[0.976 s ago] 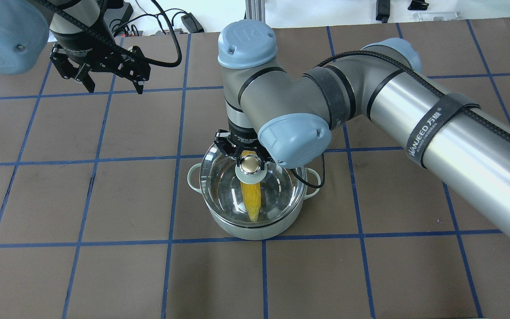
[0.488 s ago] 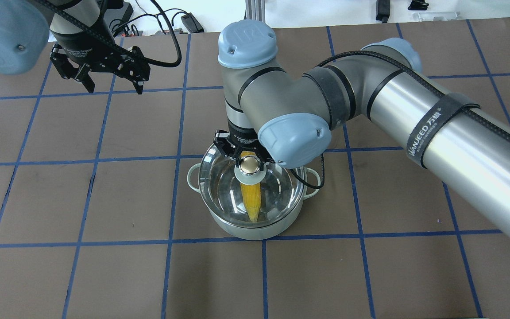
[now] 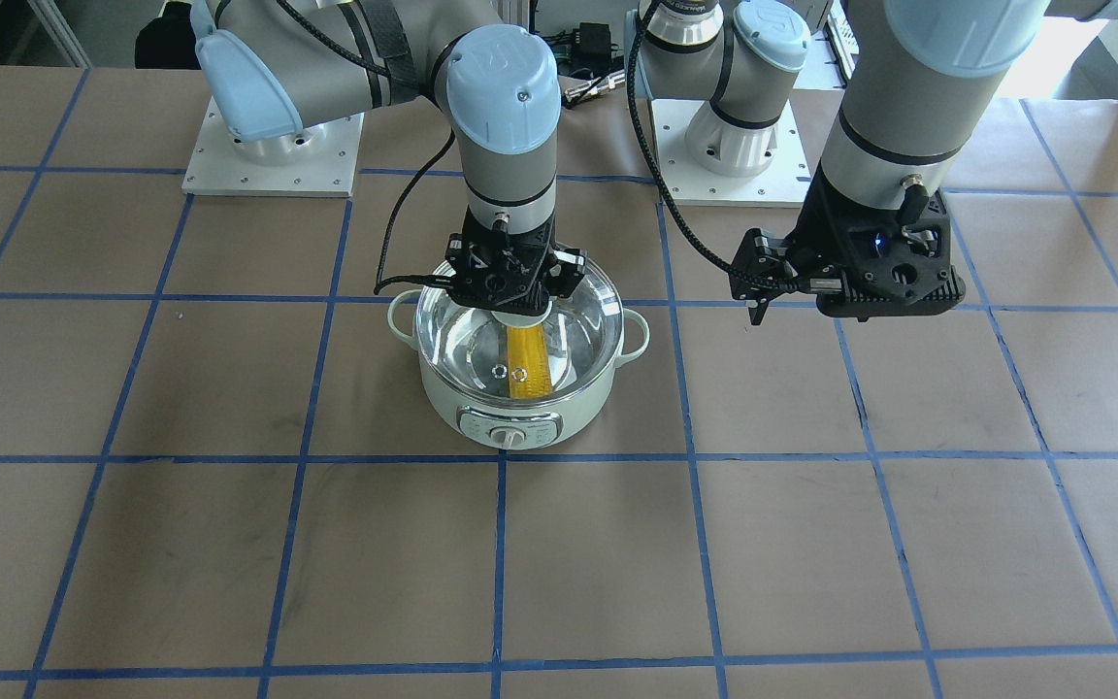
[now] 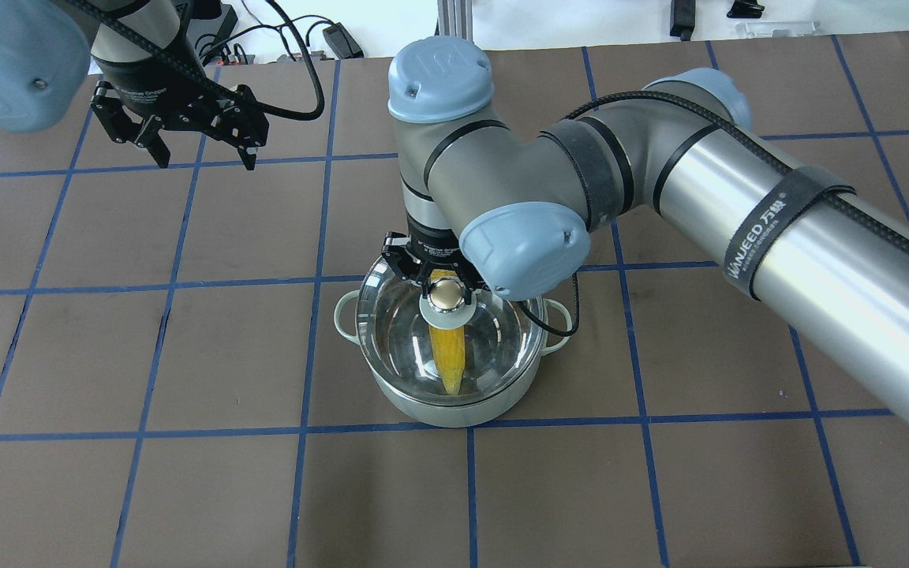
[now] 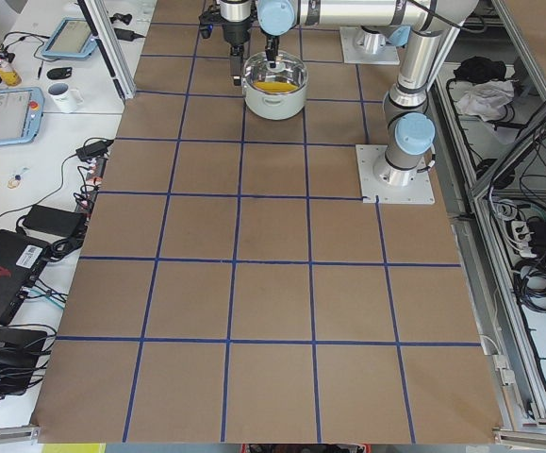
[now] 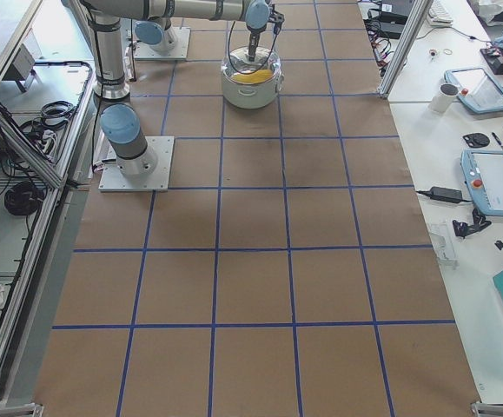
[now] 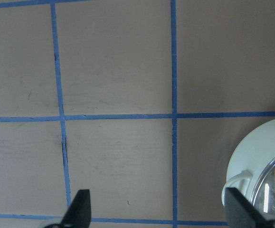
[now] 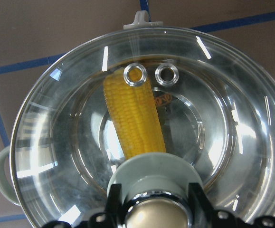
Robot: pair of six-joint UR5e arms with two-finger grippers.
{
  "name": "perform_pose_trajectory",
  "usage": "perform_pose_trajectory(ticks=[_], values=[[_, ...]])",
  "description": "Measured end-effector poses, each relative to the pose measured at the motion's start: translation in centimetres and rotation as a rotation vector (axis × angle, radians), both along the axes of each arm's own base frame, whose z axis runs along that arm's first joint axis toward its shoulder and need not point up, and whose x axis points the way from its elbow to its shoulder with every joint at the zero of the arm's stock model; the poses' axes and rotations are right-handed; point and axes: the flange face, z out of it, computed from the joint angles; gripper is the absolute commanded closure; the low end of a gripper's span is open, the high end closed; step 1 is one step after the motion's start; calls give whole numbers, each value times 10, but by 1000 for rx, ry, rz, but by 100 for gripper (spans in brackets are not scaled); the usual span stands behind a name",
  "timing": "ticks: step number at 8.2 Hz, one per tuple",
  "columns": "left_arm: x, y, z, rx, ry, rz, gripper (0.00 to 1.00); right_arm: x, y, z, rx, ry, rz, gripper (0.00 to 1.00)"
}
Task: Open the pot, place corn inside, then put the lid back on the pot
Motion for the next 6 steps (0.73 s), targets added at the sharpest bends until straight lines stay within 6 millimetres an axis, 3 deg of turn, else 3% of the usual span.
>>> perform_pose_trajectory(ticks=[6], values=[[0, -4, -5, 8, 8, 0, 0, 0, 0, -2, 4, 1, 10, 75]])
